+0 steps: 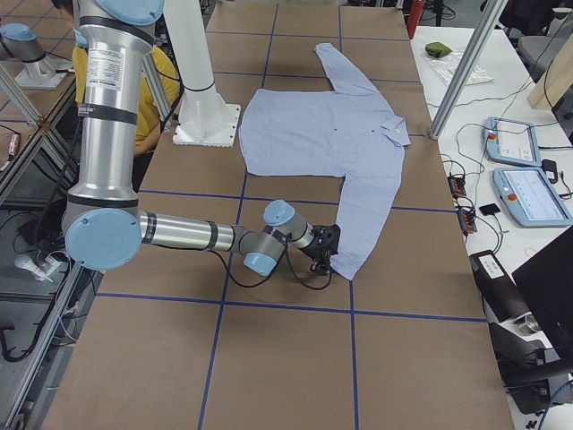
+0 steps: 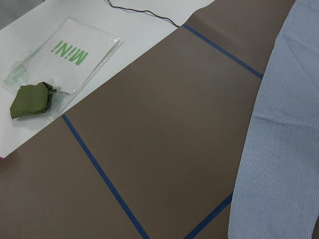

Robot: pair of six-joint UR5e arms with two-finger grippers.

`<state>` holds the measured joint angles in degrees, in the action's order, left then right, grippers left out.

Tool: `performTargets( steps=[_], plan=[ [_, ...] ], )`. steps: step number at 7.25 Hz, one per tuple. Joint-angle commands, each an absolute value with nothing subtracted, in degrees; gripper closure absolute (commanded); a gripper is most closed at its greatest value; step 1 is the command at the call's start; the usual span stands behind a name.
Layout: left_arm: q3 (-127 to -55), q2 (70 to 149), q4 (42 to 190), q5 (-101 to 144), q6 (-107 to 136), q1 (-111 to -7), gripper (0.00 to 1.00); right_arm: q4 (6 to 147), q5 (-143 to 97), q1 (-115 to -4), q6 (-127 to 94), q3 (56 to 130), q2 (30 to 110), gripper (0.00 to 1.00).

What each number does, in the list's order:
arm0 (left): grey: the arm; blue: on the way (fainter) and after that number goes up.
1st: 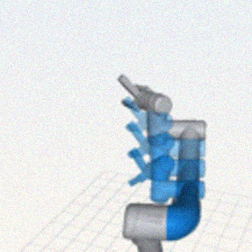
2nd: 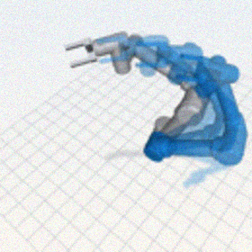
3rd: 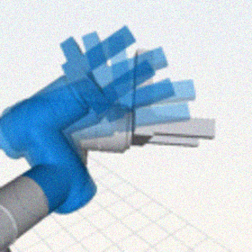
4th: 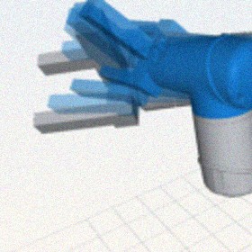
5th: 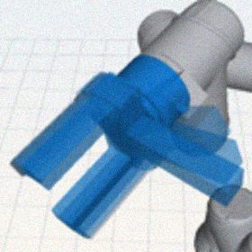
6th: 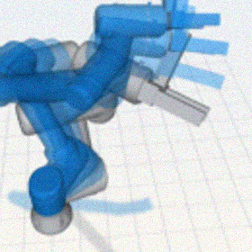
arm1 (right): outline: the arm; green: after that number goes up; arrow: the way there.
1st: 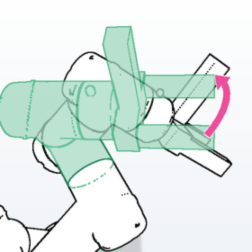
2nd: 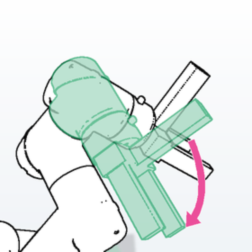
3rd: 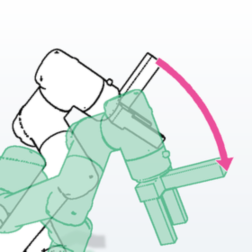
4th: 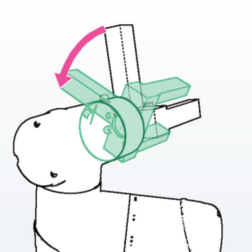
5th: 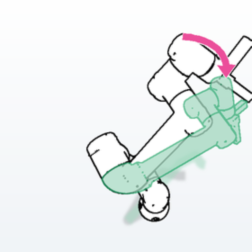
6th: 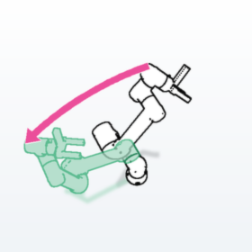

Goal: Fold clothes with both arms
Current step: 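Close the right gripper on the striped sleeve cuff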

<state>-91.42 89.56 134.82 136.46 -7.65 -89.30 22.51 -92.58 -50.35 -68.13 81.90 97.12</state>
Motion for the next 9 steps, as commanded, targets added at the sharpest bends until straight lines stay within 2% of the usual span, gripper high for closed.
performTargets(
  steps=[1, 2, 3, 4, 6, 9],
  plan=[
    [-91.41, 89.56, 134.82, 136.49, -7.65, -89.3, 0.0, 22.5, -91.68, -49.49, -68.2, 81.74, 97.12, 0.32],
    [-91.32, 89.56, 134.82, 136.49, -7.65, -89.3, 0.0, 22.5, -91.5, -49.05, -70.2, 81.74, 97.12, 0.41],
    [-91.32, 89.56, 134.82, 136.49, -7.56, -89.3, 0.0, 22.41, -91.41, -48.61, -72.83, 81.91, 96.77, 0.83],
    [-91.32, 89.56, 134.82, 136.49, -7.56, -89.3, 0.0, 22.5, -91.41, -48.52, -73.12, 81.83, 95.98, 1.0],
    [-91.41, 89.47, 134.82, 136.49, -7.56, -89.3, 0.0, 22.5, -91.84, -48.78, -72.6, 82.87, 96.06, 1.0],
    [-89.92, 89.21, 137.8, 136.41, -7.47, -89.3, 0.0, 22.59, -91.41, -50.53, -66.84, 90.58, 95.63, 1.0]
  ],
)
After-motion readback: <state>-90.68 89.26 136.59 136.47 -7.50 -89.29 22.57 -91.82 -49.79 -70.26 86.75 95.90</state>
